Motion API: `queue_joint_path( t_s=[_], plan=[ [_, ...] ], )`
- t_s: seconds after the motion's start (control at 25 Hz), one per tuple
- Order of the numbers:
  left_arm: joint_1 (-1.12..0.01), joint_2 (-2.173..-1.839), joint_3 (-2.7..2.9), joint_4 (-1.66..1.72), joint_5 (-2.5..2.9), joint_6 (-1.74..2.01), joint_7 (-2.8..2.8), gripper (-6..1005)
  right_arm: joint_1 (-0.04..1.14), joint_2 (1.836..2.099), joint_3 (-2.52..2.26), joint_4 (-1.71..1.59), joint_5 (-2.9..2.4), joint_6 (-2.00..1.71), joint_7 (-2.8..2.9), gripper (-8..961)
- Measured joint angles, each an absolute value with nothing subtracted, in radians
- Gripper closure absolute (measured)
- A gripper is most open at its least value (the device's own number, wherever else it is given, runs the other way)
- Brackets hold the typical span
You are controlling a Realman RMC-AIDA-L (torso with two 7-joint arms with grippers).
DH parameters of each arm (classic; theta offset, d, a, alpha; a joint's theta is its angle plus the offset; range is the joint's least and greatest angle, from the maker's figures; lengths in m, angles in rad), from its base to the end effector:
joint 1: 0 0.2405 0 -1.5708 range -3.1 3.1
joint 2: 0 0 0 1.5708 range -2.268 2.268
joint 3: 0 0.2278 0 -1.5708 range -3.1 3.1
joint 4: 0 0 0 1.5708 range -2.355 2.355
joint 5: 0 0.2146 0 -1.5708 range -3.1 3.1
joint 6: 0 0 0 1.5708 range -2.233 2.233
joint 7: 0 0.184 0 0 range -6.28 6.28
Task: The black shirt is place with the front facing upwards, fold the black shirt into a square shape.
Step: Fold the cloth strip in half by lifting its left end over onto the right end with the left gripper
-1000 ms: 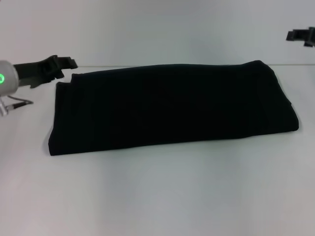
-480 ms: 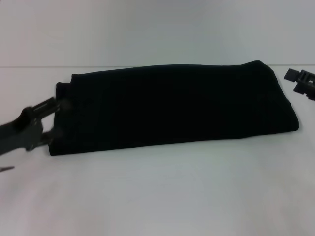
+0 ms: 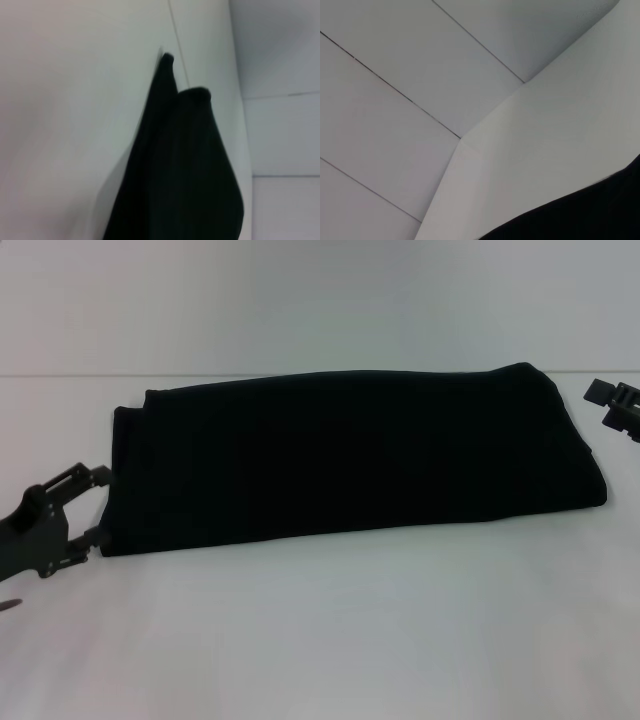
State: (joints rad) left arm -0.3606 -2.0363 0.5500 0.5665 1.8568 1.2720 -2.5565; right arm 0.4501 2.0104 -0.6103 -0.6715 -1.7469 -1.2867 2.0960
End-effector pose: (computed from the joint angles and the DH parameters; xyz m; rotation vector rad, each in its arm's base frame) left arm -0.3323 0.3362 0.0237 -1.3930 -2.2325 -1.1261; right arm 0.2800 0.3836 0.0613 -1.9173 1.5337 1.0571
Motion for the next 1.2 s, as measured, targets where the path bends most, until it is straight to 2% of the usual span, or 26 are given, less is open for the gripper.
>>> queue_joint_path(
  t_s=[0.2,0.48,0.88,1.2],
  plan=[
    [-0.397,-2.043,0.547,0.537,1.864,1.203,-2.544,50,0.453,2.014,-0.6,-0.658,-1.748,-1.277,2.088,136],
    [-0.428,-2.031,0.568,0.481,1.904,1.123,-2.539,51,0.452,2.007,-0.596,-0.636,-1.747,-1.274,2.088,135],
    [-0.364,-2.016,0.558,0.531,1.914,1.252,-2.607,51,0.45,2.005,-0.584,-0.635,-1.746,-1.274,2.088,135],
    [-0.362,-2.02,0.564,0.51,1.917,1.221,-2.625,51,0.453,2.008,-0.58,-0.635,-1.748,-1.264,2.088,135]
  ],
)
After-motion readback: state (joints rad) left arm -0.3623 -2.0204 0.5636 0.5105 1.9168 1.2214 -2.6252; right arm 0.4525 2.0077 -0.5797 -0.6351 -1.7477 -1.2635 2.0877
